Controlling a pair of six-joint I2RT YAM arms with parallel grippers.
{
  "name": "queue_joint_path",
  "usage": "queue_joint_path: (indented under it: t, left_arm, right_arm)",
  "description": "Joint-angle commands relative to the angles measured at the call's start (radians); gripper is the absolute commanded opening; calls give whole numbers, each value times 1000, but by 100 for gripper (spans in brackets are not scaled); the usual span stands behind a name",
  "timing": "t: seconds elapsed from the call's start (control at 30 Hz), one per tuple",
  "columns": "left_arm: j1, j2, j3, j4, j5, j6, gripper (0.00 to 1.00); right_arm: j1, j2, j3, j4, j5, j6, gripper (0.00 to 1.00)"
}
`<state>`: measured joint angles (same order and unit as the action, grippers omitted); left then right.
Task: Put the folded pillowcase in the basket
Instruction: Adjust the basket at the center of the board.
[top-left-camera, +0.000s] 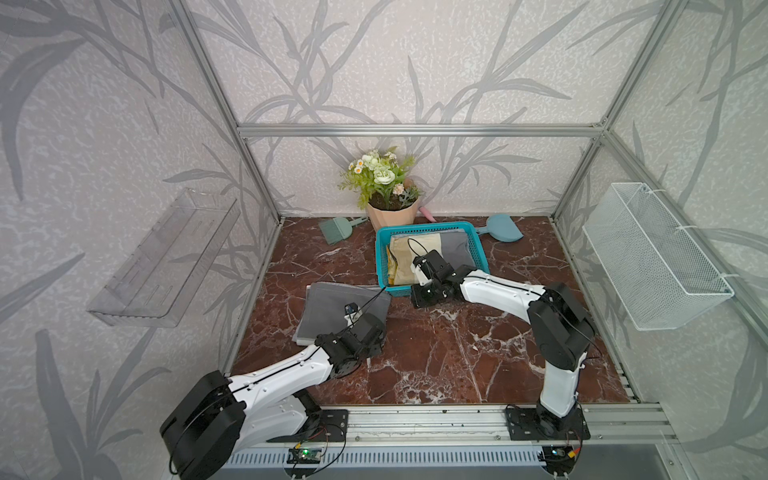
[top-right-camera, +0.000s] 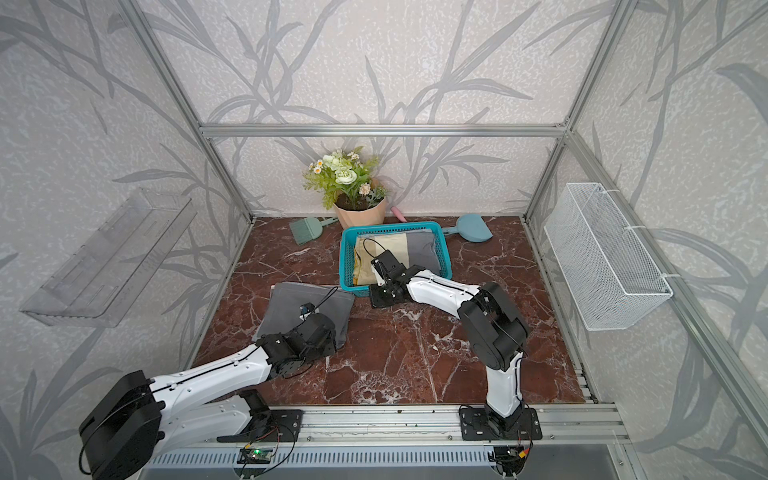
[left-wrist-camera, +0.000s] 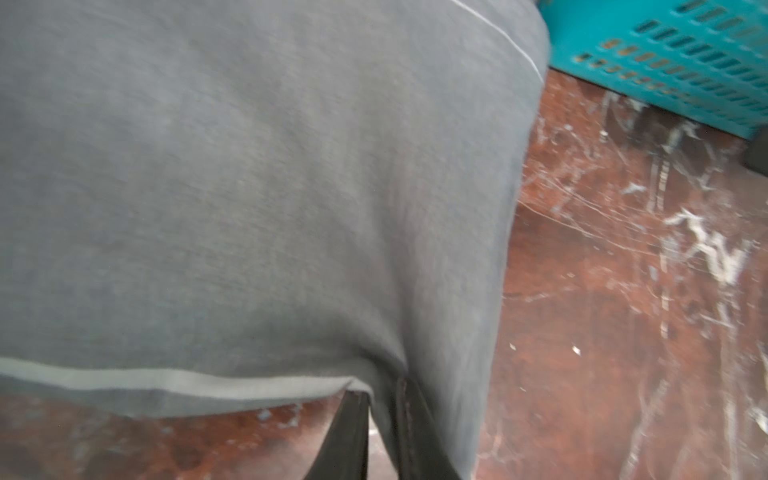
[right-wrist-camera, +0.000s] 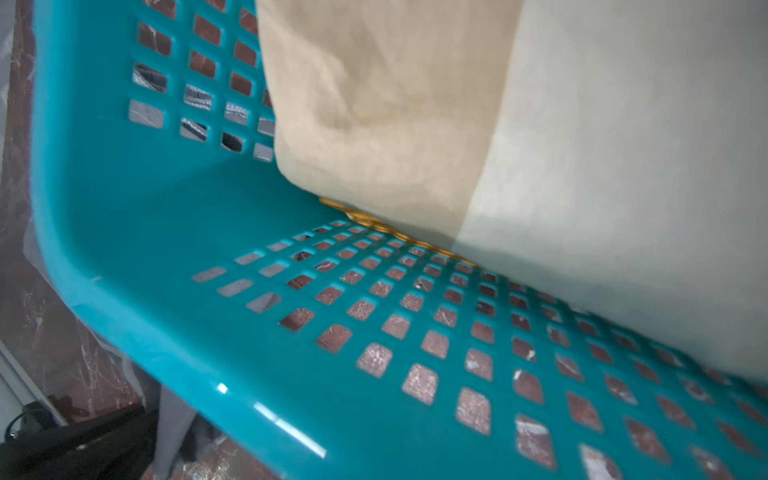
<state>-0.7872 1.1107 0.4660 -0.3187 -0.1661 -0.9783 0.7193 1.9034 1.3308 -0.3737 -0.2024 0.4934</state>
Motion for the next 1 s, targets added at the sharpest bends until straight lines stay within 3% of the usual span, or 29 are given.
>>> queue_joint_path:
  t: [0.0, 0.07, 0.13, 0.17, 0.27, 0.4, 0.57, 0.7, 0.97]
  left_arm:
    - [-30, 10, 41, 19, 62, 16, 30]
    - [-47, 11, 54, 11, 61, 22, 54]
    - [-55, 0, 57, 7, 64, 30, 77]
    - [-57, -11, 59, 4, 60, 35, 87]
    - [-57, -52, 74, -40, 19, 63, 98]
    - [-56, -100, 127, -123, -96, 100, 99]
    - [-16, -135, 191, -157, -255, 152, 100]
    - [81, -129, 228, -143, -247, 213, 100]
    - [243, -140, 238, -90, -198, 315, 100]
  right_arm:
    - [-4, -11, 30, 91, 19, 10, 40]
    - [16, -69, -23, 123, 0, 28, 66]
    - [36, -128, -90, 158, -23, 56, 83]
    - [47, -157, -128, 182, -38, 77, 86]
    - [72, -222, -232, 253, -76, 155, 94]
    - [115, -229, -315, 368, -111, 254, 96]
    - [174, -114, -277, 440, -107, 330, 97]
    - [183, -32, -263, 529, -113, 389, 97]
    - [246, 55, -206, 473, -81, 410, 94]
